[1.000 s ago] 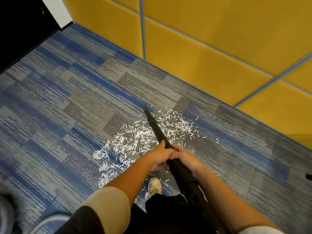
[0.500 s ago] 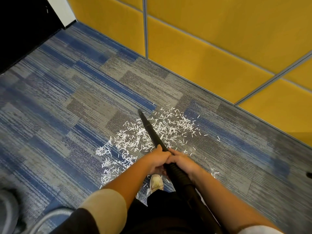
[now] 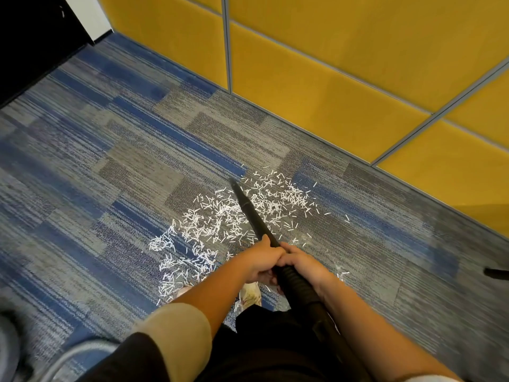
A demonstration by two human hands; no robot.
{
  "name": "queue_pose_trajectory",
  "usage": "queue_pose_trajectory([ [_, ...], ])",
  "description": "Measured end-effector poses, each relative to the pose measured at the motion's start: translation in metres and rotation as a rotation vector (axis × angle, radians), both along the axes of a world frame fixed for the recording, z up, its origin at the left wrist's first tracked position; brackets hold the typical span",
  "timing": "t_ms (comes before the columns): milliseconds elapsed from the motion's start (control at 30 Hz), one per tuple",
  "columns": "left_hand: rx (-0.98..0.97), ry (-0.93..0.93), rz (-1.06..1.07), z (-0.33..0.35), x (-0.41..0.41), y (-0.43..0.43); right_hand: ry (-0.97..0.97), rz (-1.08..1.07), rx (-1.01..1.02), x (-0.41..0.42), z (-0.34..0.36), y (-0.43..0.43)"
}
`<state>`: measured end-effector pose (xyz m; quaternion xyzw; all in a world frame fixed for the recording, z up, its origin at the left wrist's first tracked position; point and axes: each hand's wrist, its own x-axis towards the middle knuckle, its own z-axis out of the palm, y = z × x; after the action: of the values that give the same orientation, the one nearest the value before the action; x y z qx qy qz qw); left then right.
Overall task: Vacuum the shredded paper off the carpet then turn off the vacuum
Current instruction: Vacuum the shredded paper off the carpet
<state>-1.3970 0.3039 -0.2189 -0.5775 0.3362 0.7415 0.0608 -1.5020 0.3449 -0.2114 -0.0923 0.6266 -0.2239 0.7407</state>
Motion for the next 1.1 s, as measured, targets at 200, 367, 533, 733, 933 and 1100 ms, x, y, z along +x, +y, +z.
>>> queue_pose_trajectory([
  [200,-0.005,0.007,-0.005,-0.002,-0.009,-0.009,0.004,0.003,-0.006,-0.01,0.001,-0.009],
  [367,-0.051,-0.004,0.01,-0.007,-0.012,-0.031,-0.037,0.031,-0.102,-0.009,0.004,-0.031],
  [533,-0.072,-0.026,0.003,-0.008,-0.02,-0.043,-0.056,-0.013,-0.077,-0.017,0.001,-0.04],
  [733,-0.054,-0.045,-0.039,-0.014,-0.027,-0.036,-0.009,-0.032,-0.089,-0.019,-0.003,-0.034],
  [933,-0.112,-0.034,0.005,-0.011,-0.03,-0.044,-0.141,-0.16,-0.105,-0.024,-0.003,-0.035],
  [1100,-0.156,-0.062,-0.012,-0.005,-0.03,-0.052,-0.229,-0.145,-0.162,-0.027,-0.001,-0.036],
])
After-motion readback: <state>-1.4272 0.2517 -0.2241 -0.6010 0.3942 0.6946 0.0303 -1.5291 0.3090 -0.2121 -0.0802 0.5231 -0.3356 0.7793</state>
